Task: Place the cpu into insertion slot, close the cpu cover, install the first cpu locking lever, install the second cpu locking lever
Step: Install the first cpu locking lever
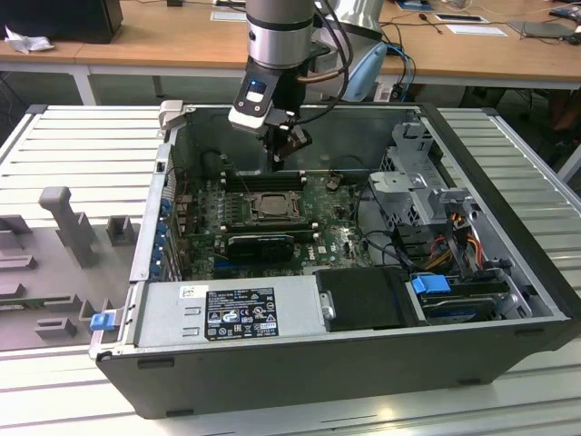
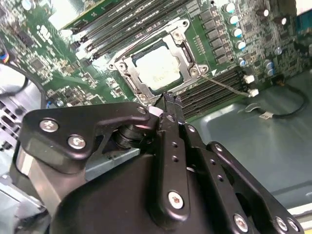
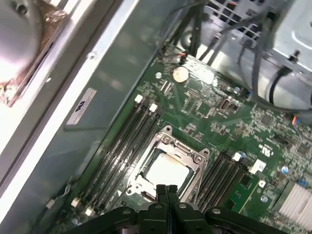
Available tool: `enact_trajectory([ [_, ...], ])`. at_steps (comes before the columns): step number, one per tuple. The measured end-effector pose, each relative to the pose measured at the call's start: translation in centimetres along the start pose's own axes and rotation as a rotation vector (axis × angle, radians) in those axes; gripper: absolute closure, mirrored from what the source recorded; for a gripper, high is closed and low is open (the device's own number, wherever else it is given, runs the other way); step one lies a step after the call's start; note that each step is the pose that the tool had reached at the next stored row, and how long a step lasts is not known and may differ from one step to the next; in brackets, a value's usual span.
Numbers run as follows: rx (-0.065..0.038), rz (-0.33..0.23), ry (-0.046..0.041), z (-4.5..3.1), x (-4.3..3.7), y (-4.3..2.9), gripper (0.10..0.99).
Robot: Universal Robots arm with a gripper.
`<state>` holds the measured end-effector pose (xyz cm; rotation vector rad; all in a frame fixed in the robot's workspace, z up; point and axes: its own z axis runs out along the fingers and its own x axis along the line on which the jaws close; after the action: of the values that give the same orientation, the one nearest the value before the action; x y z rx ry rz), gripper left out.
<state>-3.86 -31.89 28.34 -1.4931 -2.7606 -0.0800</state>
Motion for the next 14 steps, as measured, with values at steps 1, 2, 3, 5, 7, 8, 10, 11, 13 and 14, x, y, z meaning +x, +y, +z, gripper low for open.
enact_trajectory([
  [1,0.0,-0.014,0.0006,0.0,0.0,0.0,0.98],
  [2,0.001,-0.03,0.0013,0.0,0.0,0.0,0.98],
  [3,0.001,-0.042,0.0018,0.0,0.0,0.0,0.98],
  [5,0.002,-0.078,0.0034,0.0,0.0,0.0,0.98],
  [7,0.003,-0.116,0.0051,0.0,0.0,0.0,0.98],
  [8,0.004,-0.144,0.0063,0.0,0.0,0.0,0.98],
  [10,0.005,-0.171,0.0075,0.0,0.0,0.0,0.98],
  [11,0.005,-0.181,0.0079,0.0,0.0,0.0,0.98],
  [13,0.006,-0.211,0.0092,-0.01,0.0,0.0,0.98],
  [14,0.006,-0.22,0.0096,-0.01,0.0,0.0,0.98],
])
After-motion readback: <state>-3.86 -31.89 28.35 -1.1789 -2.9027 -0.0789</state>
